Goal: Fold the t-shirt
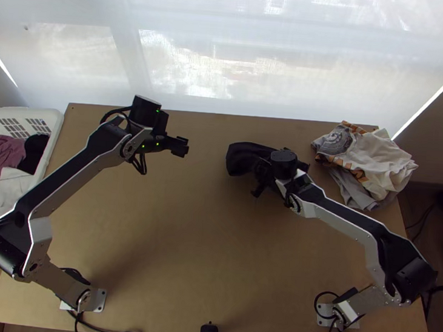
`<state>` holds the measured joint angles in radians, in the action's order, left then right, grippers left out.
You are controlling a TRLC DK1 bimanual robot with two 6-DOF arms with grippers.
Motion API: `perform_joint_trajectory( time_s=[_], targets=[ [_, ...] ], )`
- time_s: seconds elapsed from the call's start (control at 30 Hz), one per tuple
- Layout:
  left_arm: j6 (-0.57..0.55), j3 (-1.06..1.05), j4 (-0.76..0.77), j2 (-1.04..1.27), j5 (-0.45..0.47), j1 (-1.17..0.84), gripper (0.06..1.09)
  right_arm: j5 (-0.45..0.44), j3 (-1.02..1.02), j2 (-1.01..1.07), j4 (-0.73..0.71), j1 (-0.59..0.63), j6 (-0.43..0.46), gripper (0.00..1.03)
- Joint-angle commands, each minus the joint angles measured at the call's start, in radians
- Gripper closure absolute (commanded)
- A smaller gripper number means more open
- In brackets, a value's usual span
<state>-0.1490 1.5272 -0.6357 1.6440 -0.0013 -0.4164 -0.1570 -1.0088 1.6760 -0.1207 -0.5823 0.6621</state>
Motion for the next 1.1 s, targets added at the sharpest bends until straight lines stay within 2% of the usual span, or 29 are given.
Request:
perform_joint_trajectory(
  time_s=[0.0, 0.23, 0.67, 0.93, 1.07],
  targets=[
    [-0.003, -0.016, -0.004, -0.047, -0.002, 0.018, 0.11, -0.052, -0.068, -0.144, 0.066, 0.021, -0.071, 1.00],
    [-0.001, -0.058, -0.015, -0.119, -0.003, 0.064, 0.11, -0.076, -0.105, -0.257, 0.142, 0.118, -0.076, 1.00],
    [0.000, -0.234, -0.015, -0.285, -0.003, 0.148, 0.11, -0.069, -0.211, -0.381, 0.170, 0.420, -0.025, 1.00],
    [0.009, -0.354, -0.016, -0.394, -0.003, 0.199, 0.11, 0.112, -0.264, -0.345, 0.165, 0.728, -0.021, 1.00],
    [0.017, -0.392, -0.027, -0.434, -0.003, 0.209, 0.11, 0.172, -0.287, -0.291, 0.144, 0.854, 0.002, 1.00]
  ],
)
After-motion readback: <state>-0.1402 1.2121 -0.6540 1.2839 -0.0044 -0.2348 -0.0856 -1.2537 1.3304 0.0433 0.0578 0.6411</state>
